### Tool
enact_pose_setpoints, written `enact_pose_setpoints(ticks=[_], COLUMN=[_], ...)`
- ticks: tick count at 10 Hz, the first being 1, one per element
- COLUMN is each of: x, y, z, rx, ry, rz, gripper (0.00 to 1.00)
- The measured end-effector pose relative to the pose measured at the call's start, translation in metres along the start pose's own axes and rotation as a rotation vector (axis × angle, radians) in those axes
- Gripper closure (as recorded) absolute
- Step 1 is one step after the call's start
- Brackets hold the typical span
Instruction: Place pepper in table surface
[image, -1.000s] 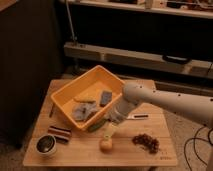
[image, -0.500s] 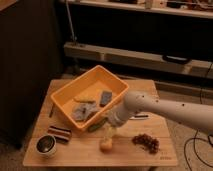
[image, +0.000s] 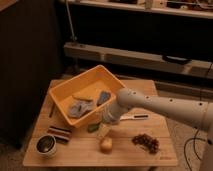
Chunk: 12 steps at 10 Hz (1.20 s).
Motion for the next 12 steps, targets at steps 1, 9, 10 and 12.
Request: enact_pose_setpoints(ticks=[1, 9, 10, 12], x=[-0.001, 0.029, 0.034, 0.039], y=[-0.001, -0.007, -0.009, -0.011], z=[0.012, 0.041, 0.046, 0.058], rx=[-0.016, -0.033, -0.040, -0.065], ry=[0.001, 0.033, 0.037, 0.051], rz=[-0.018, -0.073, -0.071, -0.073], gripper=[0.20, 0.42, 0.53, 0.75])
